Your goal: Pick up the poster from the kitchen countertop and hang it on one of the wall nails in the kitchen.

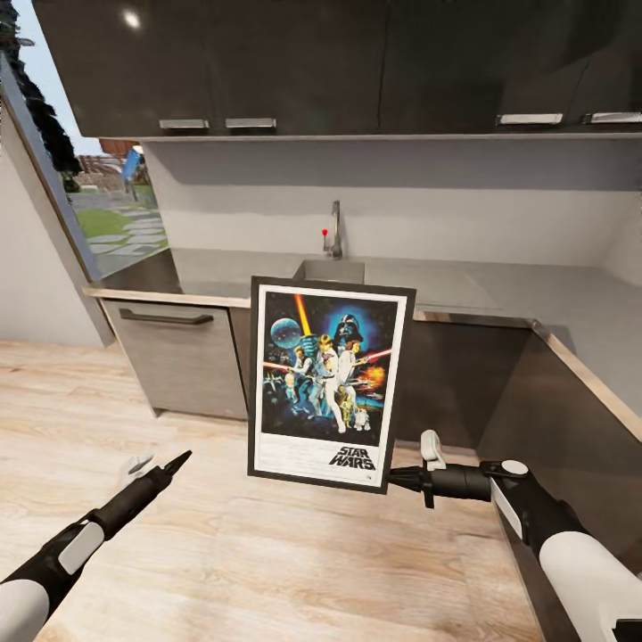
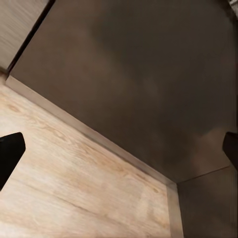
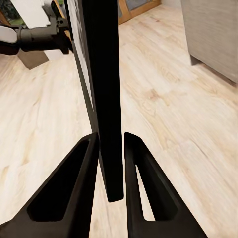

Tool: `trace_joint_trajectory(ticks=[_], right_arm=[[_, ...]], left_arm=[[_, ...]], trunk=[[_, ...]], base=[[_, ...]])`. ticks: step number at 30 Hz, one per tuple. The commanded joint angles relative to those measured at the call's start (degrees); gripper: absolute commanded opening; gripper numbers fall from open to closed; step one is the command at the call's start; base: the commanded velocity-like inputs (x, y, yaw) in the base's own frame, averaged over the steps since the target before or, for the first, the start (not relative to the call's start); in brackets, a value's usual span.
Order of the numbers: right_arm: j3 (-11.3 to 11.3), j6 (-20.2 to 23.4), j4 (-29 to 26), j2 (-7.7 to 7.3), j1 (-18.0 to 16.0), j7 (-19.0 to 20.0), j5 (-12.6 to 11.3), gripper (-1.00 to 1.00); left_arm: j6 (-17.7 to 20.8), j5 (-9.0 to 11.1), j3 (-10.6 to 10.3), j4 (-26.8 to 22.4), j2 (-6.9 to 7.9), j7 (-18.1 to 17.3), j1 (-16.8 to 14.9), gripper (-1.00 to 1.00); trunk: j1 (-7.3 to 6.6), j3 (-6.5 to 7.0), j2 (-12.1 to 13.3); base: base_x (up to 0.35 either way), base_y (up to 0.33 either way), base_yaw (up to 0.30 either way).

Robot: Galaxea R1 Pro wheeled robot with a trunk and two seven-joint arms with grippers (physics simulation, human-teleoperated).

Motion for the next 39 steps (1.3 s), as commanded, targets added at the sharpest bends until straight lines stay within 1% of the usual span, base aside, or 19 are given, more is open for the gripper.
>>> trace_joint_trajectory(ticks=[1,9,18,22,26,32,39], right_arm=[[0.17,-0.08,-0.02,-0.05,-0.04,0.08,-0.12,-1.00],[0.17,-0.12,-0.03,-0.05,-0.04,0.07,-0.11,-1.00],[0.12,0.02,-0.19,-0.12,-0.04,0.15,-0.13,-1.00],[-0.94,0.04,-0.22,-0.64,-0.04,0.15,-0.19,-1.00],[-1.61,0.05,-0.24,-0.78,-0.04,0.19,-0.20,-1.00],[-1.82,0.00,-0.25,-0.82,-0.04,0.18,-0.21,-1.00],[-2.14,-0.21,-0.35,-0.84,-0.04,0.08,-0.21,-1.00]], left_arm=[[0.28,0.49,-0.18,0.03,0.06,-0.30,-0.04,1.00],[0.28,0.50,-0.17,0.02,0.10,-0.49,-0.04,1.00],[0.34,0.51,-0.17,0.04,0.18,-0.51,-0.02,1.00],[0.36,0.51,-0.17,0.04,0.66,-0.51,-0.03,1.00],[0.36,0.51,-0.17,0.04,0.83,-0.51,-0.04,1.00],[0.36,0.51,-0.17,0.04,0.99,-0.53,-0.02,1.00],[0.42,0.58,-0.17,0.22,1.12,-2.01,-0.02,1.00]], trunk=[[0.00,0.04,-0.03],[-1.76,2.18,3.18],[-3.74,3.93,6.79],[-4.61,4.65,8.39],[-5.49,5.37,10.00],[-6.81,6.45,12.41],[-8.35,7.71,15.21]], base=[[0.000,0.000,0.000],[0.000,0.000,0.000],[0.000,0.000,0.000],[0.000,0.000,0.000],[0.000,0.000,0.000],[0.000,0.000,0.000],[0.000,0.000,0.000]])
